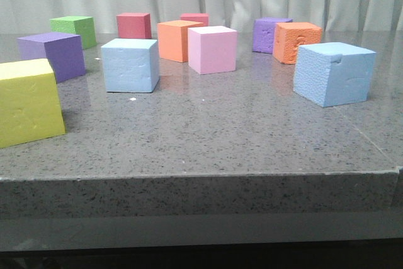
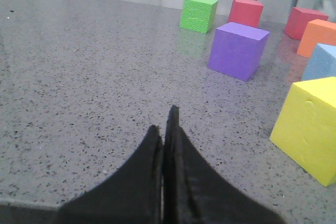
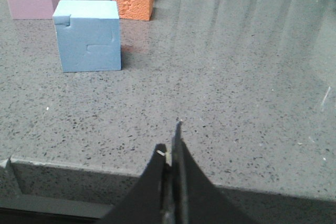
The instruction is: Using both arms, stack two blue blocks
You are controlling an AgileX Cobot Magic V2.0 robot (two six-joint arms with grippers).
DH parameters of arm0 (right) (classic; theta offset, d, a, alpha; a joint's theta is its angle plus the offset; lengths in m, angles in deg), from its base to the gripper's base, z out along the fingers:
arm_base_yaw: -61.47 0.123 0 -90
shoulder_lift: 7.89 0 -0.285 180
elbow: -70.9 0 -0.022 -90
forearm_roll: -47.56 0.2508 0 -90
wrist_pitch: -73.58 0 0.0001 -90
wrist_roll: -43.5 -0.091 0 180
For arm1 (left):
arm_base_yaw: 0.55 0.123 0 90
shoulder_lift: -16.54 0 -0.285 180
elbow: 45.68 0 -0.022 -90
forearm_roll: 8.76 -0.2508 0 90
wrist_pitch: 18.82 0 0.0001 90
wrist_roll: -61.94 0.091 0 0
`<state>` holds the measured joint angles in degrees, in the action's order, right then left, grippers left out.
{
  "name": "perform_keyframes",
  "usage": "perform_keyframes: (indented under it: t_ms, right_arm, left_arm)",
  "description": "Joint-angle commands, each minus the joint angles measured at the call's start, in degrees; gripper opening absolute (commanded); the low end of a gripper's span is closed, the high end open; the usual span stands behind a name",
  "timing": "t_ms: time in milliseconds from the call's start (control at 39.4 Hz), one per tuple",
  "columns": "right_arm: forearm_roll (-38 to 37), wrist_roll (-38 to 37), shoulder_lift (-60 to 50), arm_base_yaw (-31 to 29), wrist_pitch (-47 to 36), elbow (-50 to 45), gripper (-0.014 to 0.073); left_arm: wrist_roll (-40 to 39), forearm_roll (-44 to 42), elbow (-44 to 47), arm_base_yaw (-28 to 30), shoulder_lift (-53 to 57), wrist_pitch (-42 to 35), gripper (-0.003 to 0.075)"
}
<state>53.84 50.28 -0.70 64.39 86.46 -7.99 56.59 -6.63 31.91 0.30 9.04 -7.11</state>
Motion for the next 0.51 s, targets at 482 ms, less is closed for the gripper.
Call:
perform_keyframes:
  t_ms: [482]
  right_arm:
    - [-0.1, 0.3, -1.1, -0.5, -10.9, 0.4, -0.0067]
  left_arm:
    - [-0.4, 0.1, 0.1, 0.1, 1.0, -16.9, -0.002]
